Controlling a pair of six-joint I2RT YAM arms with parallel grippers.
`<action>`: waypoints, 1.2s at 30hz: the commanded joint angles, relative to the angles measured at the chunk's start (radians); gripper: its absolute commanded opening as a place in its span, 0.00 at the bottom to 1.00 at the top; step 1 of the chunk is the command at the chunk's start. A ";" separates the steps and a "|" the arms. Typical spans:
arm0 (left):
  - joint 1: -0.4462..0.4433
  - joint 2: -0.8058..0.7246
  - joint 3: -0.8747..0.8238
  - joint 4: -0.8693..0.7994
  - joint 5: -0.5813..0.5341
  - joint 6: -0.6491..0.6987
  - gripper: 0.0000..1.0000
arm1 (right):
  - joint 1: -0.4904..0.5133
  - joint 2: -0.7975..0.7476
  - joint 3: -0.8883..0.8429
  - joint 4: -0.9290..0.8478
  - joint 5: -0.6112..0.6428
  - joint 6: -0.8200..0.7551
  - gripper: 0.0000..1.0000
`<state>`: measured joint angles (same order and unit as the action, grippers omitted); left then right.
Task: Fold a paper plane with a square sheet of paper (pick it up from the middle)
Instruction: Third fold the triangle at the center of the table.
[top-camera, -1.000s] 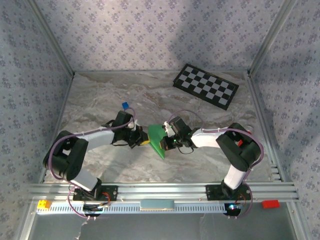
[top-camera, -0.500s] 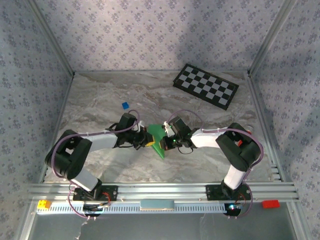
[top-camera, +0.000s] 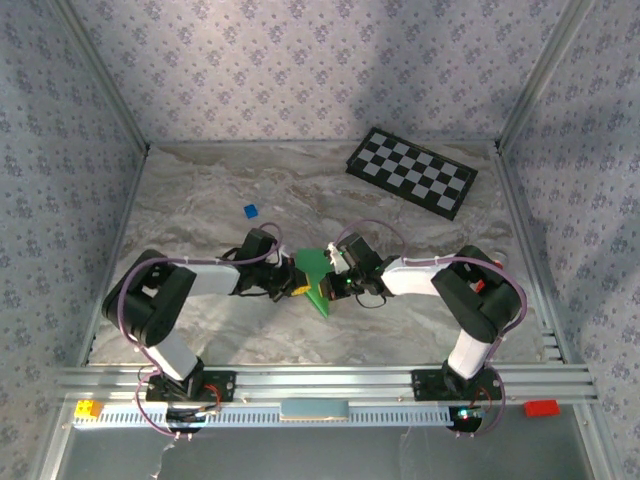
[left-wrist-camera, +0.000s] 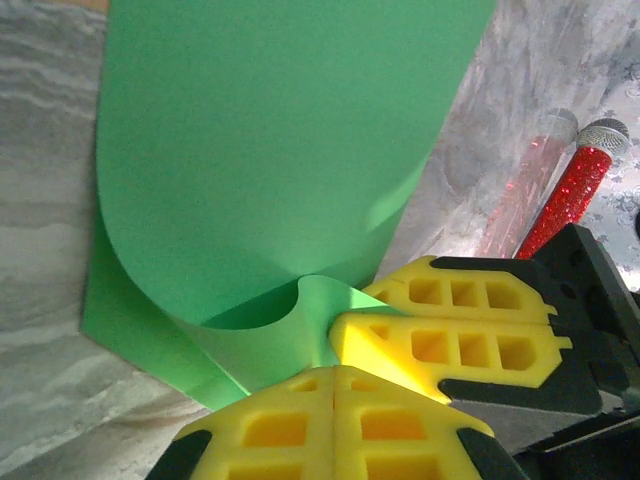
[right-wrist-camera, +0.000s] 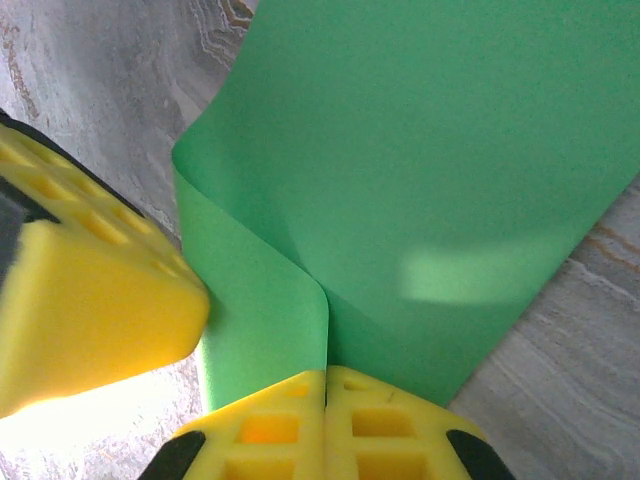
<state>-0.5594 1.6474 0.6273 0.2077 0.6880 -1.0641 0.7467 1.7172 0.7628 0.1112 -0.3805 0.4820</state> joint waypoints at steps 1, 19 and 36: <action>-0.008 0.012 0.029 0.037 0.020 -0.007 0.00 | 0.007 0.031 -0.009 -0.037 0.038 0.004 0.00; -0.014 0.079 0.022 0.045 0.007 -0.016 0.00 | 0.007 0.029 -0.013 -0.040 0.049 0.004 0.00; -0.015 0.083 -0.006 -0.029 -0.060 0.012 0.00 | 0.006 0.018 0.019 -0.048 0.046 0.004 0.02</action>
<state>-0.5655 1.7248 0.6365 0.2607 0.6834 -1.0748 0.7486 1.7176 0.7658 0.1089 -0.3767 0.4824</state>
